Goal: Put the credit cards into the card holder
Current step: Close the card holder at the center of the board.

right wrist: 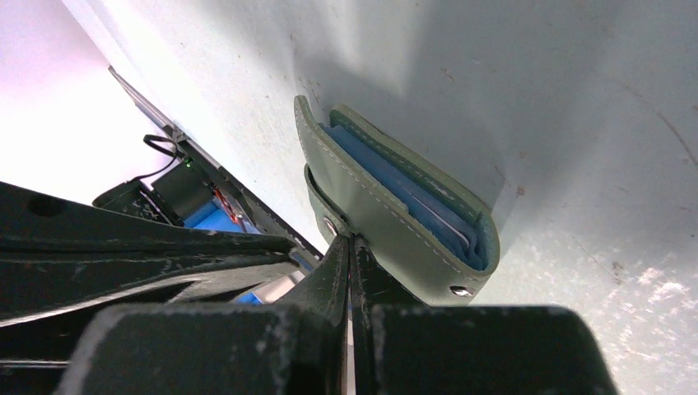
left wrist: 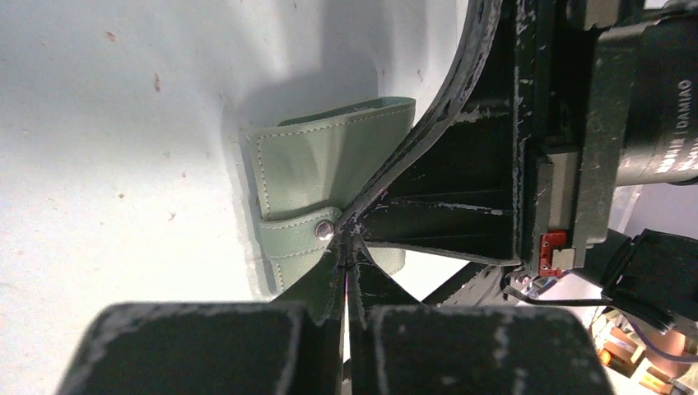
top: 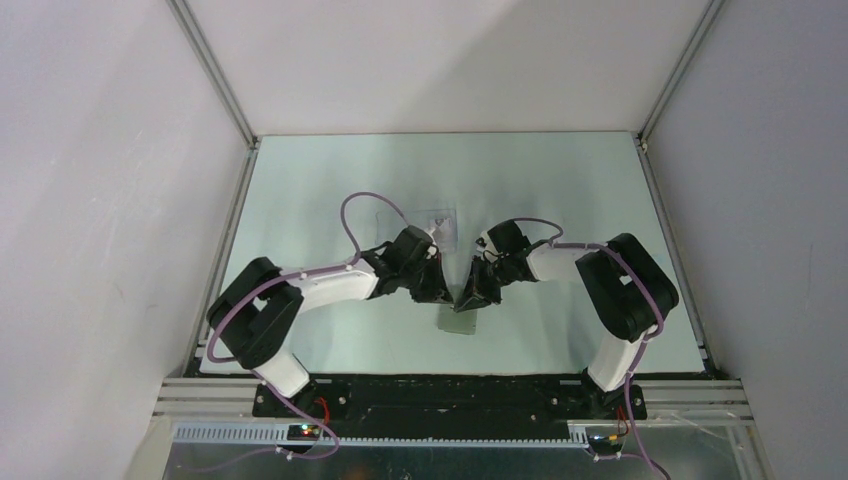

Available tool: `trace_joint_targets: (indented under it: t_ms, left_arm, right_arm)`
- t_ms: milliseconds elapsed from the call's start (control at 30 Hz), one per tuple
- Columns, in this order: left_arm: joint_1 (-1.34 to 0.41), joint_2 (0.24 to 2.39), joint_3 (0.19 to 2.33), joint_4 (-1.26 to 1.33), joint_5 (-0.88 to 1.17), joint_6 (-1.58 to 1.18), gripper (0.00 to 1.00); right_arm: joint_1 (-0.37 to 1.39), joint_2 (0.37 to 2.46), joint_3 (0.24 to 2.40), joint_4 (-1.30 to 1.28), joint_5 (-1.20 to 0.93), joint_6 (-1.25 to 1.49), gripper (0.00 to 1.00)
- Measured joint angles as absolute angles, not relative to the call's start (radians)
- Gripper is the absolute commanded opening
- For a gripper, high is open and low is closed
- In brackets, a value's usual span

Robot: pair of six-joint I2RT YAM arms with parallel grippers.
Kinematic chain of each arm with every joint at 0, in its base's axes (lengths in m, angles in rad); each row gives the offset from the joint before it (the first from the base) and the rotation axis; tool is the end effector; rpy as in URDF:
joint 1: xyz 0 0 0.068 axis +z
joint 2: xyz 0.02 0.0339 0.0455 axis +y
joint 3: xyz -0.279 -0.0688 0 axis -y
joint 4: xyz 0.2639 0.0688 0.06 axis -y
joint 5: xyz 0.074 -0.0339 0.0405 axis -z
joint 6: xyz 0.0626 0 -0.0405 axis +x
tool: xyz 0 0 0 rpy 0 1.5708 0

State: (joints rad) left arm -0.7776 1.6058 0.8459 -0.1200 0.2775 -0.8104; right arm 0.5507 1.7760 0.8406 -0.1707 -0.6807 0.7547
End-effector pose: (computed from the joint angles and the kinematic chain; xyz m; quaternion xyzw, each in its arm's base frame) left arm 0.2359 -0.2563 0.1506 0.0315 0.9325 -0.3304 0.1423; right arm 0.2663 0.2098 0.1002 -0.0169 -0.9204 -0.3899 0.0249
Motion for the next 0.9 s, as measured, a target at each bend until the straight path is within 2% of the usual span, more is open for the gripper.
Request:
trace_joint_targets:
  t_ms: [900]
  left_arm:
    - [-0.819, 1.671, 0.869, -0.172, 0.224, -0.814, 0.0]
  right_arm:
    - [0.549, 1.796, 0.85, -0.171, -0.705, 0.756, 0.0]
